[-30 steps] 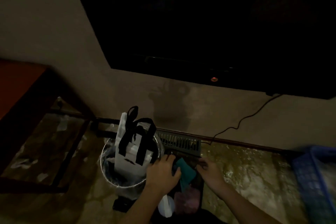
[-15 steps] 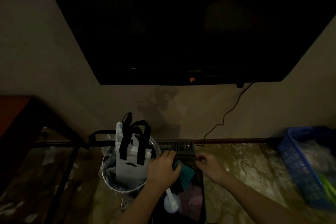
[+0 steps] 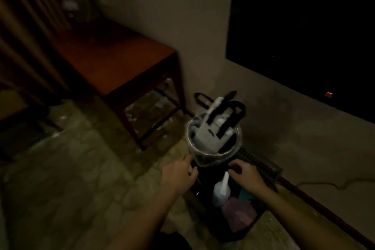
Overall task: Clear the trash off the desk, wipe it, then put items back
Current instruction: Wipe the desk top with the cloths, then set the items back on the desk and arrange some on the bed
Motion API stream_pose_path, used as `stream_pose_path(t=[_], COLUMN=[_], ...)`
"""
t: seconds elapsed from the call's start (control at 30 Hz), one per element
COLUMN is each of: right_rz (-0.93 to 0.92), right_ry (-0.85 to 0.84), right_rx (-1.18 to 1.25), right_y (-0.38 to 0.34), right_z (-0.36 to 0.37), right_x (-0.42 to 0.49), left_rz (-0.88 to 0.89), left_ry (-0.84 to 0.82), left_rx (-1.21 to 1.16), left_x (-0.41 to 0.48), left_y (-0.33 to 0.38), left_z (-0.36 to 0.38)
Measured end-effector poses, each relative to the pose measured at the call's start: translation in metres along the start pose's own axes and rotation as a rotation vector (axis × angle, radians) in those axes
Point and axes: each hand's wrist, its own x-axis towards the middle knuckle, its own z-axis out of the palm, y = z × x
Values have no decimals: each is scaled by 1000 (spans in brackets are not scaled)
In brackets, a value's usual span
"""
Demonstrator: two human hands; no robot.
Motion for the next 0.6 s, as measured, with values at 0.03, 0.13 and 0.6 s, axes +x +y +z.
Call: stream_pose_path(t=[0.03,0.13,0.6], right_rz=[-9,-156,-413], right_ry=[-2,-77,-414], right_rx=[4,-2,-206], right_y=[-2,-51,-298], right_z=[3,36,297], right_x=[-4,-7,-26], left_rz=[-31,-245,-775], left_ry=[-9,15,159], left_rx=[5,-20,-172], left_x=[-6,-54,-237], left_y=[-7,-53,-318], left_z=[1,-12,-47])
